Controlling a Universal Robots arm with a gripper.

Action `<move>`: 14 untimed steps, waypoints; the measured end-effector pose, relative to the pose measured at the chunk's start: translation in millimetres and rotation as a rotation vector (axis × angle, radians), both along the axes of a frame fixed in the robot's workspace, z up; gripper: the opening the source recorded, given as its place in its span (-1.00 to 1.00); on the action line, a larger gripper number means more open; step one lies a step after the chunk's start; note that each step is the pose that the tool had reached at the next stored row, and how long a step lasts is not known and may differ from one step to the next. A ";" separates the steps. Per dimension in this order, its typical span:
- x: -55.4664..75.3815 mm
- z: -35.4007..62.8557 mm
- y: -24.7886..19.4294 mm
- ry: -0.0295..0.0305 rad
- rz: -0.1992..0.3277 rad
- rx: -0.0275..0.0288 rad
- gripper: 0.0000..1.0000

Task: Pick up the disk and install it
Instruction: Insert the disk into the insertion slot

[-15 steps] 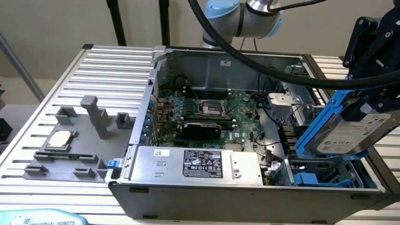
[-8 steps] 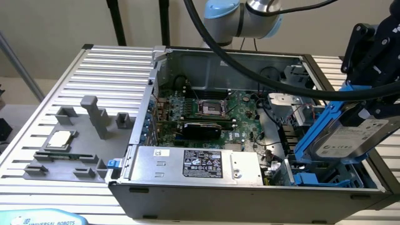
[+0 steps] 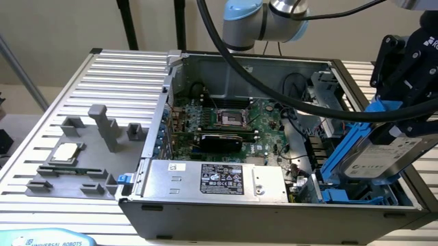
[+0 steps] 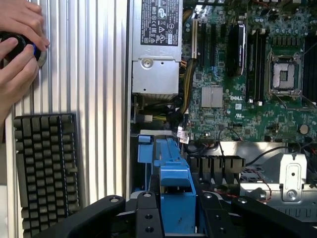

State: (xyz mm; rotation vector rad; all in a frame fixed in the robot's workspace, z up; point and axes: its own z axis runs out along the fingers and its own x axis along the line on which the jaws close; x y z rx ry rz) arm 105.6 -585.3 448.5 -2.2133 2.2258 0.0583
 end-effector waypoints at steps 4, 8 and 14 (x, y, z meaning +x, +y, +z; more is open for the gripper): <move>-0.3 -2.9 0.0 0.0000 0.000 -0.0025 -0.35; -0.7 -6.1 0.0 0.0000 0.000 -0.0054 -0.35; -0.8 -10.3 0.0 0.0000 0.000 -0.0060 -0.35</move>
